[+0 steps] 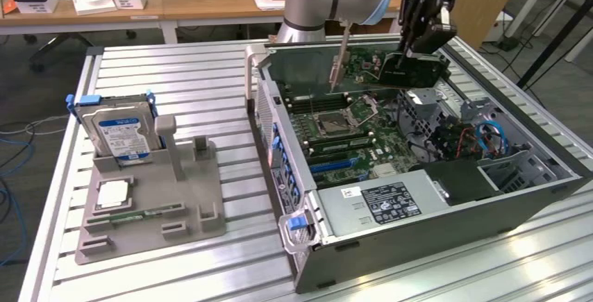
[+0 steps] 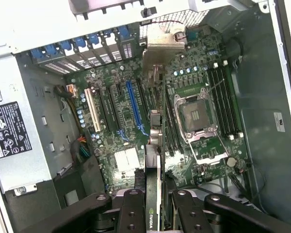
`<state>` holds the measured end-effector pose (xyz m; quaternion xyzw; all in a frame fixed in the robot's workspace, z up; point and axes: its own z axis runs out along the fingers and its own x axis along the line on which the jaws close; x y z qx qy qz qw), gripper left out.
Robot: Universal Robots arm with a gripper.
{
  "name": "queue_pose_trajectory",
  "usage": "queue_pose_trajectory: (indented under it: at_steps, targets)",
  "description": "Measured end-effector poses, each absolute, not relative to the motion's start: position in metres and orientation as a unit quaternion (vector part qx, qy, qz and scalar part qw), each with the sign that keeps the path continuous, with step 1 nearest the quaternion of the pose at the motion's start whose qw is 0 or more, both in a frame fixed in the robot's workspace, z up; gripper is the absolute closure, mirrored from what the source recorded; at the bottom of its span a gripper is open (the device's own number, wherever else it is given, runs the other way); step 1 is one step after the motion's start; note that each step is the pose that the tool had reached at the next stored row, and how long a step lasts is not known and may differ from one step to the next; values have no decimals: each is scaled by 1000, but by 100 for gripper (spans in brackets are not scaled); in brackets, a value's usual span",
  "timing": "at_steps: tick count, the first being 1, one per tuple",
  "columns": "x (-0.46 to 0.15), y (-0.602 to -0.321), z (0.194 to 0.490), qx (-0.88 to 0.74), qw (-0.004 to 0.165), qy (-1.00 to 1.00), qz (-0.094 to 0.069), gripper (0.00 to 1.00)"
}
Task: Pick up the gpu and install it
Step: 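Insert the gpu into the slot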
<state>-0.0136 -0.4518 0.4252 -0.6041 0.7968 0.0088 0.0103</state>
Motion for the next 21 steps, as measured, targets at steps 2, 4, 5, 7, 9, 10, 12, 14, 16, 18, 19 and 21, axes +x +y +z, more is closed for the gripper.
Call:
queue_pose_trajectory:
  at_steps: [2, 4, 5, 7, 9, 10, 12, 14, 16, 18, 19, 21]
  targets:
    - [-14, -452, 425, -608, 10, 794, 9, 74]
    - [-14, -452, 425, -611, 10, 791, 9, 74]
    - [-14, -452, 425, -613, 10, 790, 9, 74]
    - [-14, -452, 425, -617, 10, 787, 9, 74]
    - [-14, -452, 425, -621, 10, 784, 9, 74]
    - [-14, -452, 425, -623, 10, 782, 9, 74]
    - [-14, -452, 425, -626, 10, 779, 9, 74]
    - [-14, -452, 425, -630, 10, 777, 9, 74]
    - [-14, -452, 425, -633, 10, 774, 9, 74]
    - [-14, -452, 425, -637, 10, 771, 9, 74]
    - [-14, -452, 425, -638, 10, 770, 9, 74]
    - [-14, -452, 425, -642, 10, 767, 9, 74]
